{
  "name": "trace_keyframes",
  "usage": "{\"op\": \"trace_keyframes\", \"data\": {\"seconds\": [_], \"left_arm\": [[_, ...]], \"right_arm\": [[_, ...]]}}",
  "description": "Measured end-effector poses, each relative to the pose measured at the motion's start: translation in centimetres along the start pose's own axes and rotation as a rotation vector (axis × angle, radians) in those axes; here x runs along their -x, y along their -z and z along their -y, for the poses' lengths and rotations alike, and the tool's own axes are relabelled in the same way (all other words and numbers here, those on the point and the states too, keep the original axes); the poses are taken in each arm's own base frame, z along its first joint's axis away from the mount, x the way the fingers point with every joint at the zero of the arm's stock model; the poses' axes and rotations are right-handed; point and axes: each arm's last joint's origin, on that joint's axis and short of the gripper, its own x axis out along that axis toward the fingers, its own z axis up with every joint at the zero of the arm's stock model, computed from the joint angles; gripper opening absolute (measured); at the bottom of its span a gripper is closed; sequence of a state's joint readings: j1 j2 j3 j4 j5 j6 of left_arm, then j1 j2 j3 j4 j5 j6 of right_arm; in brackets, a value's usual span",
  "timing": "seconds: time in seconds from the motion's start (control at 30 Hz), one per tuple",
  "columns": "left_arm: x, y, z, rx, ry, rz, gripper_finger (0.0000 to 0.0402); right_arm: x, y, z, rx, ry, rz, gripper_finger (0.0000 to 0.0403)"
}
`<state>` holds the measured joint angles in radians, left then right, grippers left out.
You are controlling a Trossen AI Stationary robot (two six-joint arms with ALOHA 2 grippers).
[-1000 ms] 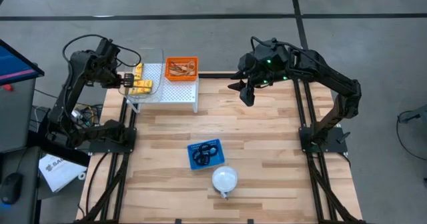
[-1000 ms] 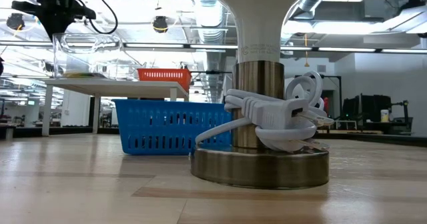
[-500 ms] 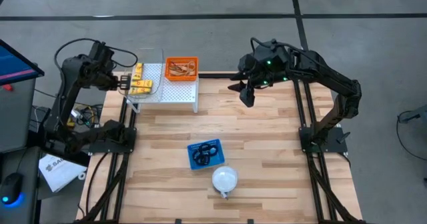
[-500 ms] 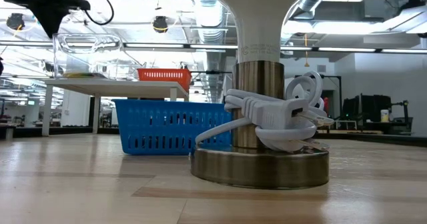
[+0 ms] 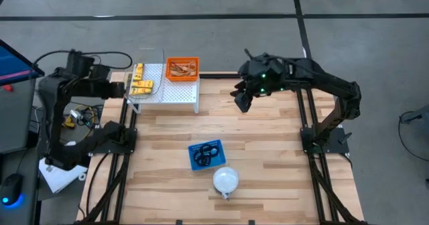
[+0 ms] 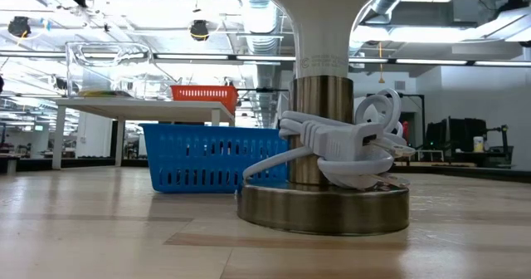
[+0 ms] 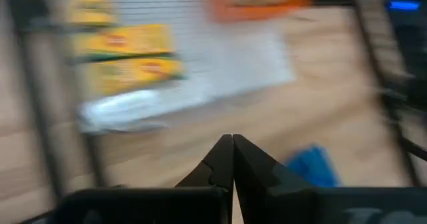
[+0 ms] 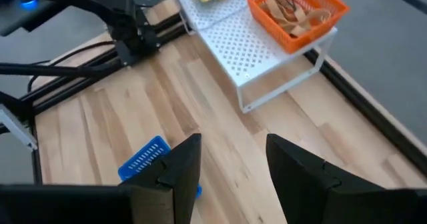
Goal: Pick & Place Office Desk Supplies
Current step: Put the blue basket with filled spring keychains on the shelf
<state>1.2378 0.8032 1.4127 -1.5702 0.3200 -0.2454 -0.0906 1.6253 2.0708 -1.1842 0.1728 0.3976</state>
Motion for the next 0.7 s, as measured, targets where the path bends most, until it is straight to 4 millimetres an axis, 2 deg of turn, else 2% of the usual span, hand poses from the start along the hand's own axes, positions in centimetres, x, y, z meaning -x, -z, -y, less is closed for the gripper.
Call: {"op": "trace_keyframes", "data": {"seconds": [0.27,0.47,0.57,0.7], "left_arm": [[2.4,3.0,1.6,-0.183,0.556,-0.076,0.0],[3.6,4.6,1.7,-0.314,0.741,-0.112,0.0],[3.5,4.1,1.9,-0.356,0.771,-0.098,0.0],[2.6,1.3,3.1,-0.425,0.802,-0.01,0.0]], "right_arm": [[-2.5,1.3,-0.8,-0.086,0.008,-0.031,0.0166],[-2.5,0.9,-0.8,-0.113,-0.009,0.01,0.0166],[-2.7,0.7,-0.6,-0.119,-0.005,0.019,0.0166],[-2.7,0.6,-0.3,-0.105,0.003,0.019,0.0166]]}}
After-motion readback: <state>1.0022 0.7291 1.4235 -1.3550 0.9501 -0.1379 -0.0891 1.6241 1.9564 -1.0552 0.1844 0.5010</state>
